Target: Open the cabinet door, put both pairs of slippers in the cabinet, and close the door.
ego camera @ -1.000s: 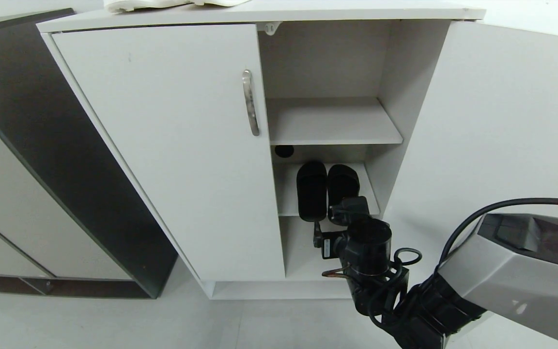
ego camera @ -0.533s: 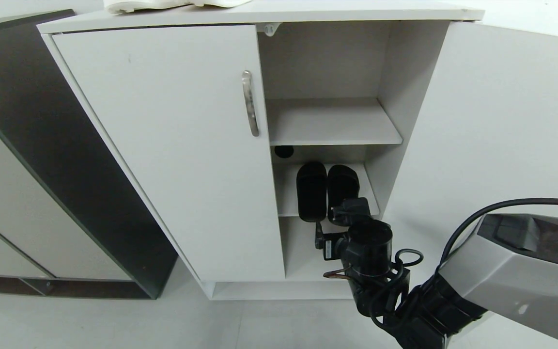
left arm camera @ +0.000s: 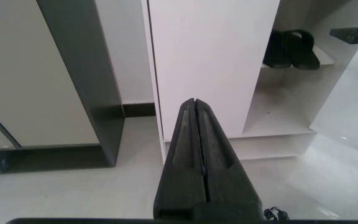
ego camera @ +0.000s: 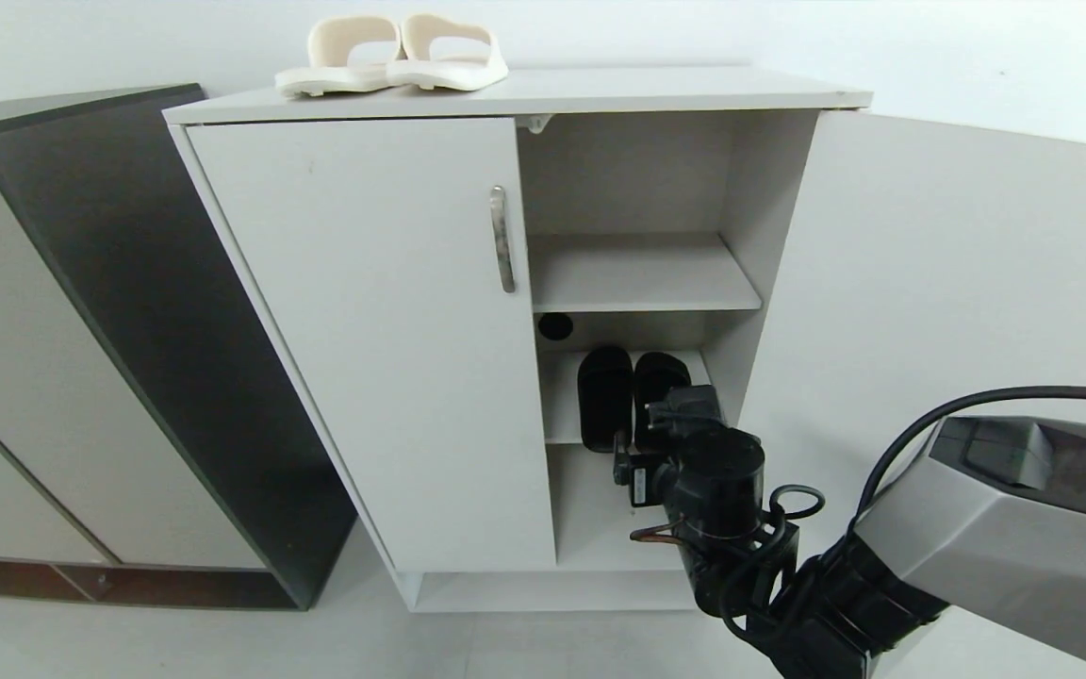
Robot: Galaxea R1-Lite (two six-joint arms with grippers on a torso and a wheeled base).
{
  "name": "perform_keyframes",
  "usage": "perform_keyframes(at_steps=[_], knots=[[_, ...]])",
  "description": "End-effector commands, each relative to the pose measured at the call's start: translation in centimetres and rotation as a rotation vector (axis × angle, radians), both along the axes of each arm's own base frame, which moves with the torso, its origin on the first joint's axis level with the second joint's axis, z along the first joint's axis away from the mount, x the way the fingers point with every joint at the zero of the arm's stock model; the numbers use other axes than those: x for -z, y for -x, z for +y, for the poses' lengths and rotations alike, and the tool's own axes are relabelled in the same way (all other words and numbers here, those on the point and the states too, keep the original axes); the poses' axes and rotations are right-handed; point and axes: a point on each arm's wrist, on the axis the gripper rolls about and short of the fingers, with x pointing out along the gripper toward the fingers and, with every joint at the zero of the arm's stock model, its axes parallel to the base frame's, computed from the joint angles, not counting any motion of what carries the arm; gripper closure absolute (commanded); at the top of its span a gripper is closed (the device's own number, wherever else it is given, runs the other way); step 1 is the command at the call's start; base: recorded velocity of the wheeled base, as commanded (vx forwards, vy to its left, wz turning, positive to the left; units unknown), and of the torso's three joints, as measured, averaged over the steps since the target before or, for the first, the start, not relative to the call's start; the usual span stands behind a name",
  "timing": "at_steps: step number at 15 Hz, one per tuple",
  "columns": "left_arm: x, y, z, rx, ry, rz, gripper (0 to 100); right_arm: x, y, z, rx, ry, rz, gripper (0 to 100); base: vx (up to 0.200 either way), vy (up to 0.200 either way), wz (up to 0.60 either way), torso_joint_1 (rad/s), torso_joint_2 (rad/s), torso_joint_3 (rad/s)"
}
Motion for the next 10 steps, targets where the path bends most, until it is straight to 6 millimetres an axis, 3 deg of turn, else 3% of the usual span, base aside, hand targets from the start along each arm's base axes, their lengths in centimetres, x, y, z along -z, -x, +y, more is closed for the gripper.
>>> perform_keyframes(at_steps=[1,3,10], knots=[[-0.01,-0.01,-0.01,0.002,-0.004,0.002,100,0.02,-0.03,0.01,0.000,-0.001,0.000,0,0.000,0.000,0.00,0.002,0.00,0.212],[0.00,0.00,-0.01,0.004,-0.005,0.000,100,0.08,-0.04,0.02,0.000,0.000,0.001,0,0.000,0.000,0.00,0.002,0.00,0.151],[0.00,0.00,-0.01,0.004,-0.005,0.000,100,0.37,-0.38,-0.06,0.003,0.006,0.004,0,0.000,0.000,0.00,0.000,0.00,0.000]])
